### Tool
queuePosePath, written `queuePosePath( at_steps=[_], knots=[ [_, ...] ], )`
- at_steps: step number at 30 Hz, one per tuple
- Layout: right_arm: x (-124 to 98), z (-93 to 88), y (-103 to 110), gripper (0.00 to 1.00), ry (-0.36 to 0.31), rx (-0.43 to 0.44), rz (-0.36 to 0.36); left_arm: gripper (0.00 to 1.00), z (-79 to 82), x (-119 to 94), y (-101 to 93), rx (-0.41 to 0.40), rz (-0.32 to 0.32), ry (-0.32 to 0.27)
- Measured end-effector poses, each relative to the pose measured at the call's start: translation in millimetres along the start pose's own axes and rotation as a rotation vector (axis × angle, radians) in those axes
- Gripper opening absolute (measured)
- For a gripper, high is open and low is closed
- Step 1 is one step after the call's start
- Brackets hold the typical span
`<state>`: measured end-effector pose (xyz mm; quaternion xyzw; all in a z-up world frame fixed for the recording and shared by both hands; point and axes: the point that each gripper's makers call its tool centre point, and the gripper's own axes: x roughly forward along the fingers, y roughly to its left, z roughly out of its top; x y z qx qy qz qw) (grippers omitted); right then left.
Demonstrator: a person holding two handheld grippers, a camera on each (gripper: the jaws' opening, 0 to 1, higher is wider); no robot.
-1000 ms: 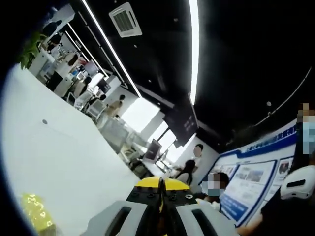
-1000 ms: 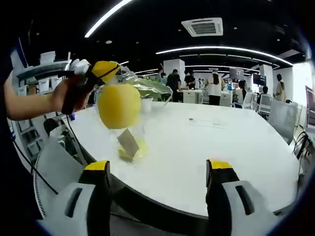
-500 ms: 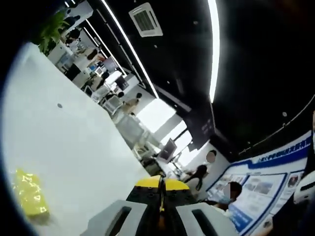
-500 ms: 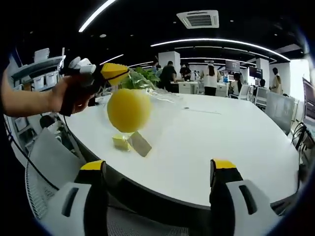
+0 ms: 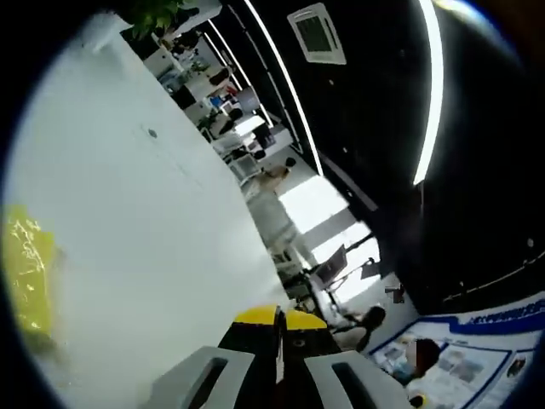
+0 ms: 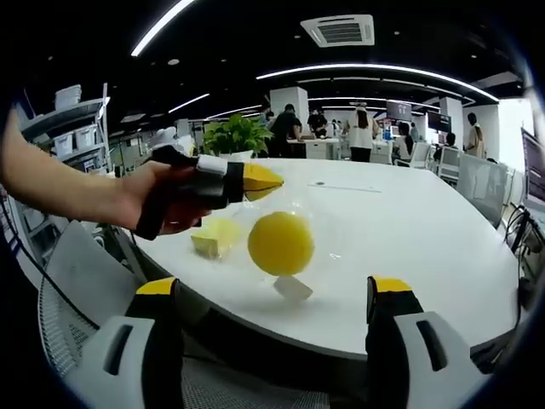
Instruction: Compare the silicone blocks by pressing each to a similar depth, holding the contact briefly, and releasing to observe deformation and rebound differences across the visible hardness samples.
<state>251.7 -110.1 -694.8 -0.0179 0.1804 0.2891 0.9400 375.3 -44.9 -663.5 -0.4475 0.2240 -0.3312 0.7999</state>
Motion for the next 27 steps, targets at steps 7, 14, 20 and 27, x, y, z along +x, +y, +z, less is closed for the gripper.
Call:
queuePosePath(
  at_steps=[7, 14, 20, 27],
  knots=[
    [0, -0.1, 3, 0.83, 0.009, 0.002, -0.007, 0.0, 27.6, 2, 40.7, 0.055, 0.165, -0.102],
    [0, -1.8, 4, 0.83, 0.025, 0.002, -0.009, 0.0, 30.8, -2, 90.4, 0.142, 0.357, -0.092],
    [1, -5.7, 4, 0.84, 0.046, 0.0, -0.01, 0.0, 21.8, 0, 111.0, 0.118, 0.399, -0.056],
    [3, -8.9, 2, 0.84, 0.06, -0.001, -0.016, 0.0, 12.7, 6, 121.6, 0.161, 0.452, 0.001]
  ],
)
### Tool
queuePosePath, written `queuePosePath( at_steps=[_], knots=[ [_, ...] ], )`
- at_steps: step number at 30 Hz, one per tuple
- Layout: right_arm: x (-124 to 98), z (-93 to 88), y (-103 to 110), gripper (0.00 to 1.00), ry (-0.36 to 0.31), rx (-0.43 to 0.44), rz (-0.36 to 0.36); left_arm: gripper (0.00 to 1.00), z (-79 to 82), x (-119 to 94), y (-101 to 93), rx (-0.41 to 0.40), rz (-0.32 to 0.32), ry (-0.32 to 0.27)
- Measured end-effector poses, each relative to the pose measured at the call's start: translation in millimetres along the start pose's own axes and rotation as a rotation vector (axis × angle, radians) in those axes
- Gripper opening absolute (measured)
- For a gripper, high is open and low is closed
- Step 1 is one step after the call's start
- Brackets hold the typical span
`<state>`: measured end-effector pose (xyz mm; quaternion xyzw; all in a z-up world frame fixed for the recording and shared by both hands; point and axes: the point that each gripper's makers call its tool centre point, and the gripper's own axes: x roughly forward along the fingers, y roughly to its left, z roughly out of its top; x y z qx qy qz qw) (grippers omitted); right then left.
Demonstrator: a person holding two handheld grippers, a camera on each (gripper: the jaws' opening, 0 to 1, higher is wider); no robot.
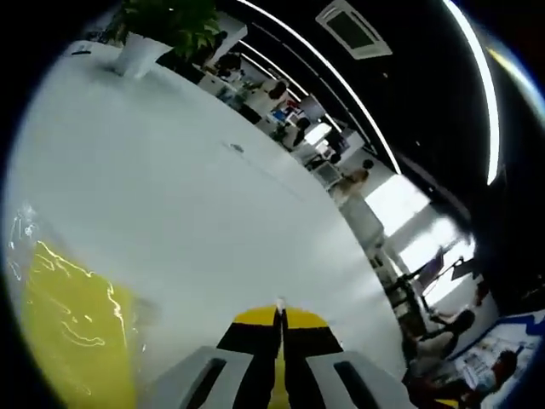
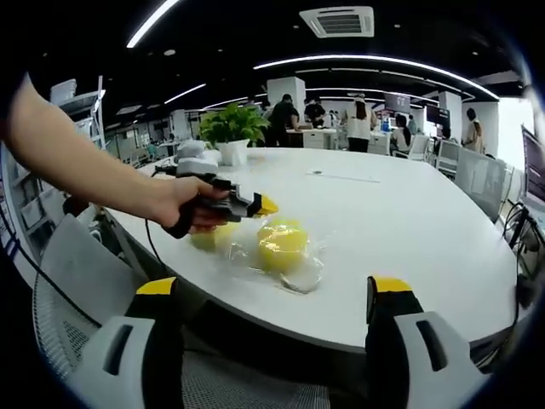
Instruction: Compare the silicone blocks by pressing each to a similar depth, holding the contact briefly, and releasing to observe deformation and rebound differences across the visible hardness samples.
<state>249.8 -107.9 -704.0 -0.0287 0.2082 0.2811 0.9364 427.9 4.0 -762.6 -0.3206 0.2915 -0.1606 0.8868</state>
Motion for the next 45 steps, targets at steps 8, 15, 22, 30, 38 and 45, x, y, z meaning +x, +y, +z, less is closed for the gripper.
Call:
queuePosePath(
  at_steps=[8, 15, 22, 30, 38, 45],
  knots=[
    [1, -3.2, 1, 0.84, 0.013, 0.0, 0.004, 0.09, -12.6, -1, 13.2, 0.119, 0.056, 0.057],
    [3, -4.9, 3, 0.84, 0.021, -0.006, 0.008, 0.23, 8.2, -12, 4.4, 0.227, 0.024, -0.005],
    [3, -6.5, 5, 0.84, 0.029, -0.012, 0.013, 0.3, 25.2, -36, -17.7, 0.342, -0.077, -0.026],
    [3, -8.2, 4, 0.84, 0.036, -0.023, 0.013, 0.31, 28.8, -102, -32.1, 0.516, -0.144, -0.012],
    [4, -11.2, 6, 0.83, 0.051, -0.038, 0.025, 0.41, 35.6, -170, -21.0, 0.609, -0.143, -0.036],
    [4, -12.7, 7, 0.83, 0.058, -0.036, 0.024, 0.42, 16.4, -212, 14.6, 0.73, -0.047, 0.032]
  ],
)
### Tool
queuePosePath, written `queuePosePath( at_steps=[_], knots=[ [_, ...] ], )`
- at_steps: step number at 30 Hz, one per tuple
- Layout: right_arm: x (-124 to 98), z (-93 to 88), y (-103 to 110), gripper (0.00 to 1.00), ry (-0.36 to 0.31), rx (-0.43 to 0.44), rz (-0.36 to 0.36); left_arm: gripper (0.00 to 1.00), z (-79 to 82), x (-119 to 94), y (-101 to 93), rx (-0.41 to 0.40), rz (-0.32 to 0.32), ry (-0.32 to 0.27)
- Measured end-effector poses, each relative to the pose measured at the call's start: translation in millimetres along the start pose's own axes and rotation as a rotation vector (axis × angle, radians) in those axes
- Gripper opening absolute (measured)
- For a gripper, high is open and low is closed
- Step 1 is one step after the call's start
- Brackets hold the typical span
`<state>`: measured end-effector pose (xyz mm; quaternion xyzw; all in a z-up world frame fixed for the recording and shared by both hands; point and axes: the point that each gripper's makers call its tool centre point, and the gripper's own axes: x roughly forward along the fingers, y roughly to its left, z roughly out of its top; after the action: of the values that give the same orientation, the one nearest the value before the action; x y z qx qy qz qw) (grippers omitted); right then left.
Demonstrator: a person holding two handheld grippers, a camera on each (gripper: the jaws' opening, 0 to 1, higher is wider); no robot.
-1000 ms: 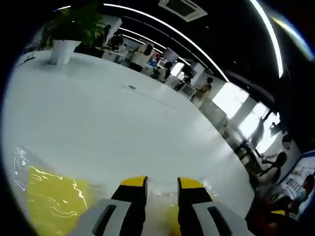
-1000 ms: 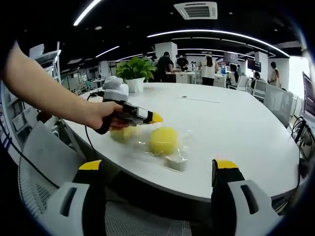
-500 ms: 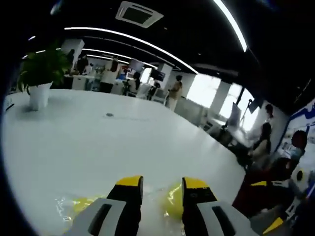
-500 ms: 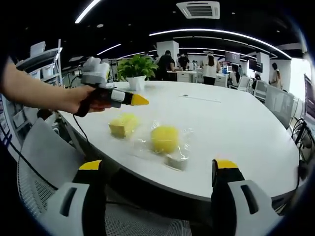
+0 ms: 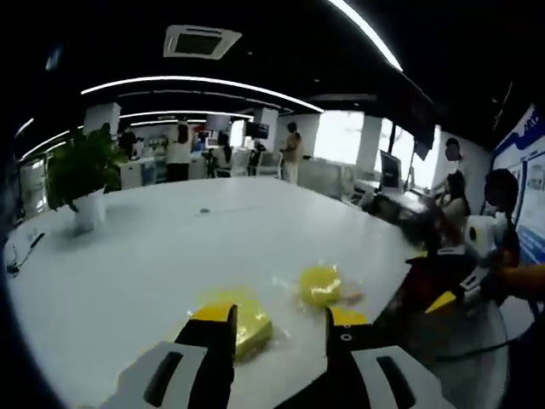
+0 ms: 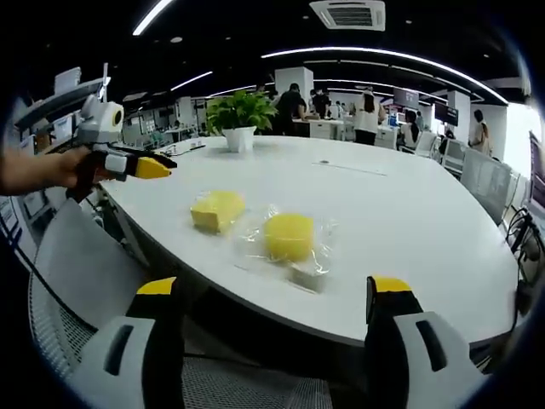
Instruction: Compare the silicone blocks by pressing each to a similar depth, holding the contact briefly, and releasing to observe deformation and rebound differences across the visible hardness samples.
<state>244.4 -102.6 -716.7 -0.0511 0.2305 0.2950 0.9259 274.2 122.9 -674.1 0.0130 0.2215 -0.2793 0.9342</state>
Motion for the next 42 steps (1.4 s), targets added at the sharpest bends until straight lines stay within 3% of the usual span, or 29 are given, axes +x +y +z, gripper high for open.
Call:
queuePosePath(
  at_steps=[6, 10, 14, 18, 26, 33, 42],
  knots=[
    [0, 0.0, 4, 0.81, 0.0, 0.008, 0.022, 0.51, -23.7, -24, 2.7, -0.031, 0.032, 0.026],
    [1, -1.5, 4, 0.82, 0.008, 0.0, 0.019, 0.57, -30.6, -31, 5.5, -0.061, 0.045, 0.023],
    [3, -4.1, 2, 0.83, 0.019, -0.007, 0.01, 0.71, -35.7, -32, -3.1, -0.079, 0.021, 0.011],
    [4, -5.3, 1, 0.84, 0.026, -0.009, 0.004, 0.77, -39.2, -34, -5.7, -0.056, 0.022, 0.002],
    [3, -6.9, 0, 0.85, 0.033, 0.001, 0.003, 0.94, -53.3, -31, 0.0, -0.028, 0.062, 0.007],
    [6, -9.5, -5, 0.9, 0.041, 0.013, -0.032, 0.97, -57.8, -31, 7.7, -0.05, 0.086, -0.007],
    [7, -12.3, -10, 0.9, 0.056, 0.002, -0.064, 0.97, -62.1, -30, 12.8, -0.03, 0.108, -0.006]
  ],
)
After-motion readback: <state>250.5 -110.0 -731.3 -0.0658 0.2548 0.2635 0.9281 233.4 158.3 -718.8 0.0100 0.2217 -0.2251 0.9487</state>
